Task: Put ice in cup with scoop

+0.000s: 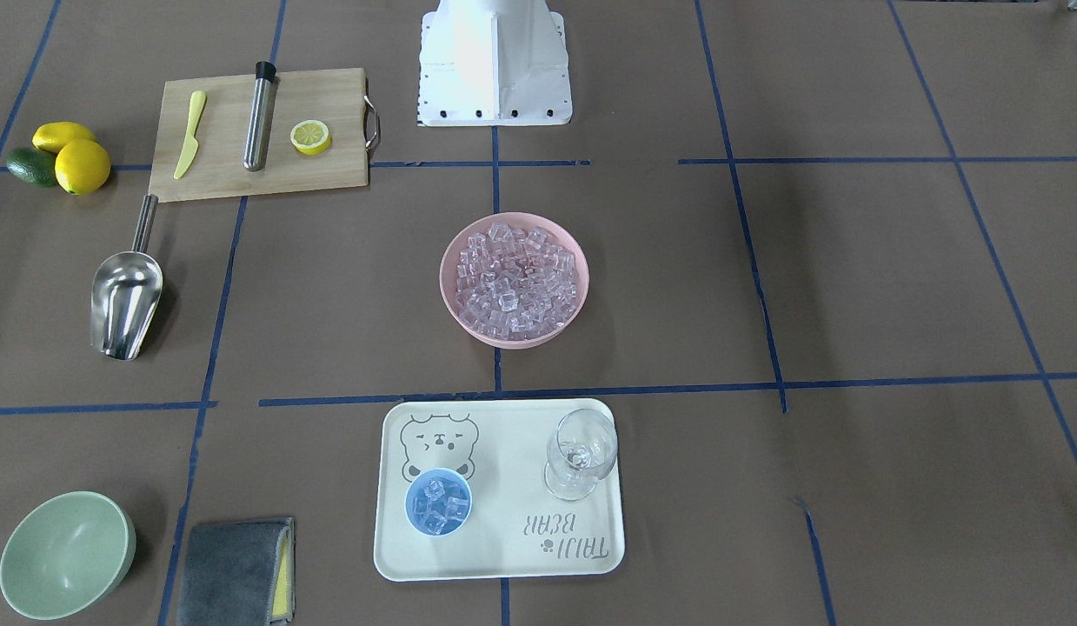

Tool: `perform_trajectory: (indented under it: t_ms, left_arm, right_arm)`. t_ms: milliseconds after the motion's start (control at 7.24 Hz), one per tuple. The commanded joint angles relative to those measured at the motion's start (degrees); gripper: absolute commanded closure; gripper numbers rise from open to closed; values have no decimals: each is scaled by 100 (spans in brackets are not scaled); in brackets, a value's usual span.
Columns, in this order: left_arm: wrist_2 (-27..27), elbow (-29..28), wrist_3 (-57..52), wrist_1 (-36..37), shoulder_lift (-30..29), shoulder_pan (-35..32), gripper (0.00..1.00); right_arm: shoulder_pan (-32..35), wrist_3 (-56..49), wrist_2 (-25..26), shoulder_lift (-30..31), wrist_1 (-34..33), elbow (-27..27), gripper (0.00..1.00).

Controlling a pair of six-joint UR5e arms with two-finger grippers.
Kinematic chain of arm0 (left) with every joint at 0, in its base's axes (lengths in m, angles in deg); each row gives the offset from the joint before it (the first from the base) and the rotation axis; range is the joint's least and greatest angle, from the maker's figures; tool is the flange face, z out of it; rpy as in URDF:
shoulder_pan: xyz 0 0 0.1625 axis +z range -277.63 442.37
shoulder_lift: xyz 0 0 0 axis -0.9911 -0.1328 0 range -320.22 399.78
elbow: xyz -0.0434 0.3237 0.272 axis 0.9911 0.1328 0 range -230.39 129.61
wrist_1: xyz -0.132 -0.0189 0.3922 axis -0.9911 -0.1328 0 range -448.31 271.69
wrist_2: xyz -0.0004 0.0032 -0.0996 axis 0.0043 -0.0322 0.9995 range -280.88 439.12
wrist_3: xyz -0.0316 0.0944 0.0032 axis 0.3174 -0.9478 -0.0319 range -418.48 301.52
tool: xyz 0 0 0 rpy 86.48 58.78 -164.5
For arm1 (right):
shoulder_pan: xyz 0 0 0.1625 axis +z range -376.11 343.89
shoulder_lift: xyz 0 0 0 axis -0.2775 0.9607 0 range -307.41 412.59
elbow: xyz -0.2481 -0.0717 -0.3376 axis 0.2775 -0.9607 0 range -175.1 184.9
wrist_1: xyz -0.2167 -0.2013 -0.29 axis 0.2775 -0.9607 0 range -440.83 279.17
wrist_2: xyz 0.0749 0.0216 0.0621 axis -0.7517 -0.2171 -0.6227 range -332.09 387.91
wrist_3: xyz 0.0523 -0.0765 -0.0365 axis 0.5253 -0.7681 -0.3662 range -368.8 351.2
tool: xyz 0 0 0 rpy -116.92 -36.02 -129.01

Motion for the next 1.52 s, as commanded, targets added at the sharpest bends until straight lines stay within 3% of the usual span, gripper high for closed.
perform_trajectory:
  t_ms: [0, 276, 1382]
  left_arm:
    - [-4, 16, 0, 0, -7, -13, 0]
    - [-4, 33, 9, 0, -25, -13, 0]
    - [-4, 16, 9, 0, -113, -22, 0]
  right_arm:
    - [3, -15, 181, 9, 60, -60, 0]
    - [-24, 2, 943, -130, 61, -69, 0]
    - [-41, 20, 885, -149, 43, -140, 0]
